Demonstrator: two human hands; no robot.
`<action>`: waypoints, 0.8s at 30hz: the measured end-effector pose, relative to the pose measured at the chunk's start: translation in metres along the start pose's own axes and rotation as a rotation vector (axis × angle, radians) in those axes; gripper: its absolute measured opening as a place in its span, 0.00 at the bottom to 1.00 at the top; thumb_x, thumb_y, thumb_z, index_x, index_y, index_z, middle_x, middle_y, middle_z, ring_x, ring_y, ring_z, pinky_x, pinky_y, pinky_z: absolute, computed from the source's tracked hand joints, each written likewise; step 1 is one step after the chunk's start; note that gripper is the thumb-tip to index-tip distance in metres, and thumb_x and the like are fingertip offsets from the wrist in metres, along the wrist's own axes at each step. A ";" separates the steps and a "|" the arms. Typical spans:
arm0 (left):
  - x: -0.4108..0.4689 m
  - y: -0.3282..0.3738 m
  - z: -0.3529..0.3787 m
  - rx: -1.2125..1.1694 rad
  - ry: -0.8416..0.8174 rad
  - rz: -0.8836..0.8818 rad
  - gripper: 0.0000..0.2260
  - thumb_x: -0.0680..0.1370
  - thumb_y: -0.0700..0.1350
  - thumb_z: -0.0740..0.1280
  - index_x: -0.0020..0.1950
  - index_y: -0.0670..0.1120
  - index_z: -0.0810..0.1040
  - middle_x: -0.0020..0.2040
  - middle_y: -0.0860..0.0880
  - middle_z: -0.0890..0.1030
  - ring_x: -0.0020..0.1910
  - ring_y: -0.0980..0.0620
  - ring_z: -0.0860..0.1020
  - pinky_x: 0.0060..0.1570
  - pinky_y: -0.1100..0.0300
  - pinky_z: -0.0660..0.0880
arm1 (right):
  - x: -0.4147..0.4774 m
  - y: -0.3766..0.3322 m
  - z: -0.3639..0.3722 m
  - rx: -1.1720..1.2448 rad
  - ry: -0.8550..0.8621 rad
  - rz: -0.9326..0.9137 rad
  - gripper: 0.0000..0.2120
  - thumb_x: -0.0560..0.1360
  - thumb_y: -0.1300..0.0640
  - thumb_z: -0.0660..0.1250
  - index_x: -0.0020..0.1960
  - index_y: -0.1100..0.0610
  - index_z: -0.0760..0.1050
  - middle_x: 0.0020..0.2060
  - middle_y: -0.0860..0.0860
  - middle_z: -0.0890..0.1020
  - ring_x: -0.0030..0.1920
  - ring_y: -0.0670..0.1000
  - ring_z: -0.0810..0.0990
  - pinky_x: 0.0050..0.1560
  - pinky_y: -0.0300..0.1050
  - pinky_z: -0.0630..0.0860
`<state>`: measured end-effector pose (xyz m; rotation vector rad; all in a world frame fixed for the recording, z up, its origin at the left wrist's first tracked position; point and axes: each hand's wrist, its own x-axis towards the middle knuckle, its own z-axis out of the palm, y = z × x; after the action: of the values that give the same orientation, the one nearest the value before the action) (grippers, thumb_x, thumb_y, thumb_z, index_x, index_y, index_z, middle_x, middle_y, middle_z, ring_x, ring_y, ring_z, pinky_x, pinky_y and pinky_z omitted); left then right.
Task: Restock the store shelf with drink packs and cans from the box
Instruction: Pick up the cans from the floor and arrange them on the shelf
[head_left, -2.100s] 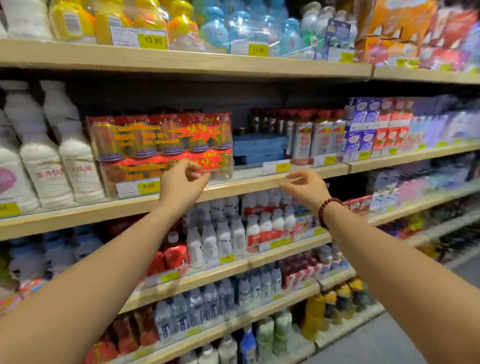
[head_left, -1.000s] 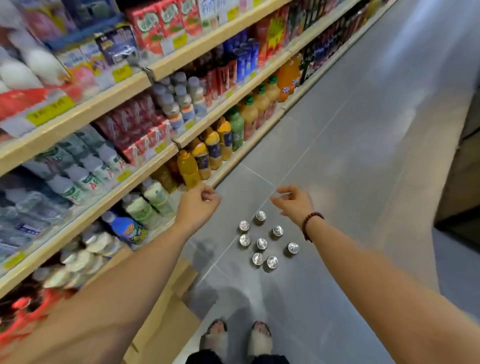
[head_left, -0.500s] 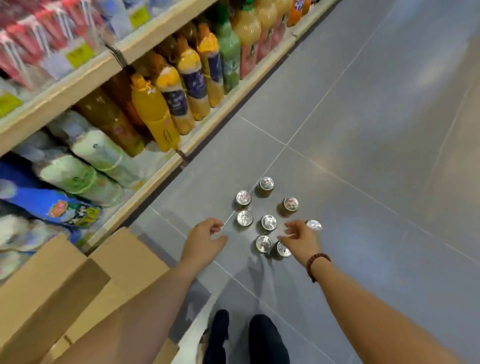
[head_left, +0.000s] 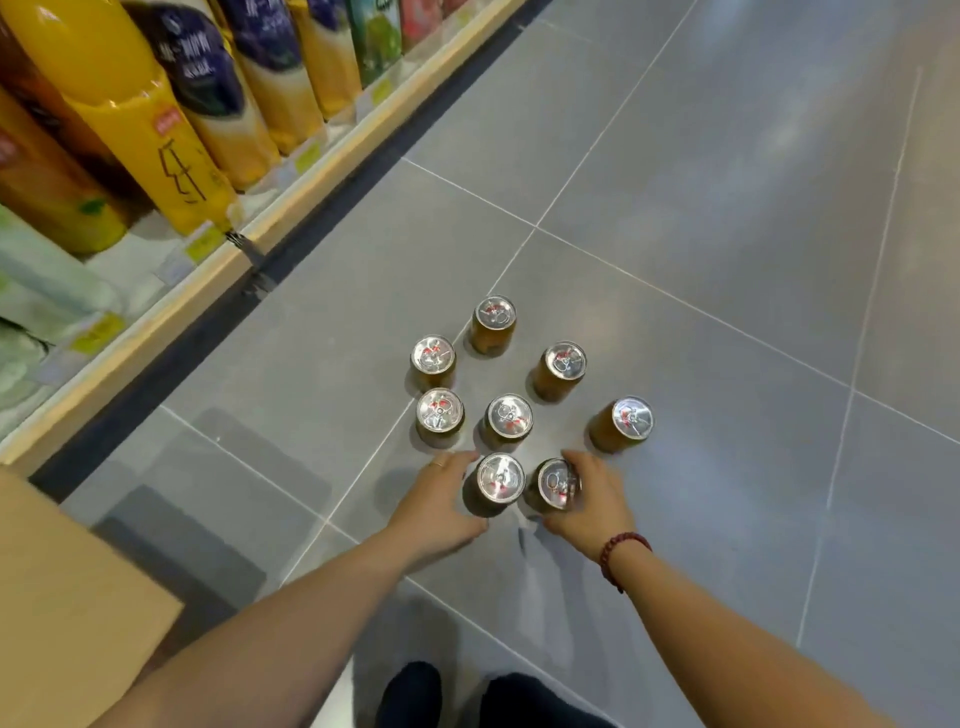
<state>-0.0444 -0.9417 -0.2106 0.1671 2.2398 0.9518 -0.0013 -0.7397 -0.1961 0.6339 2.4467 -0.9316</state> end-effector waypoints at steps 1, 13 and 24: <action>0.004 -0.002 0.004 0.008 0.004 0.019 0.39 0.62 0.52 0.74 0.71 0.54 0.63 0.68 0.51 0.67 0.68 0.51 0.69 0.66 0.52 0.71 | 0.004 0.002 0.005 -0.023 -0.003 -0.018 0.42 0.59 0.50 0.77 0.70 0.51 0.63 0.66 0.51 0.69 0.68 0.54 0.66 0.66 0.51 0.68; 0.036 -0.008 0.037 0.000 0.156 0.177 0.29 0.63 0.47 0.76 0.62 0.53 0.71 0.57 0.51 0.74 0.56 0.51 0.74 0.51 0.63 0.69 | 0.027 0.012 0.021 -0.031 0.049 -0.082 0.37 0.60 0.52 0.78 0.65 0.51 0.68 0.61 0.51 0.74 0.62 0.52 0.73 0.62 0.47 0.72; -0.016 0.020 -0.012 -0.022 0.176 0.160 0.24 0.58 0.52 0.77 0.51 0.57 0.73 0.49 0.54 0.79 0.48 0.55 0.76 0.43 0.67 0.70 | -0.011 -0.036 -0.015 0.021 0.066 -0.080 0.33 0.61 0.51 0.77 0.62 0.51 0.69 0.57 0.51 0.76 0.56 0.52 0.76 0.56 0.47 0.76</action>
<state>-0.0425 -0.9403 -0.1824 0.2645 2.4035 1.1140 -0.0161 -0.7564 -0.1616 0.5866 2.5403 -0.9832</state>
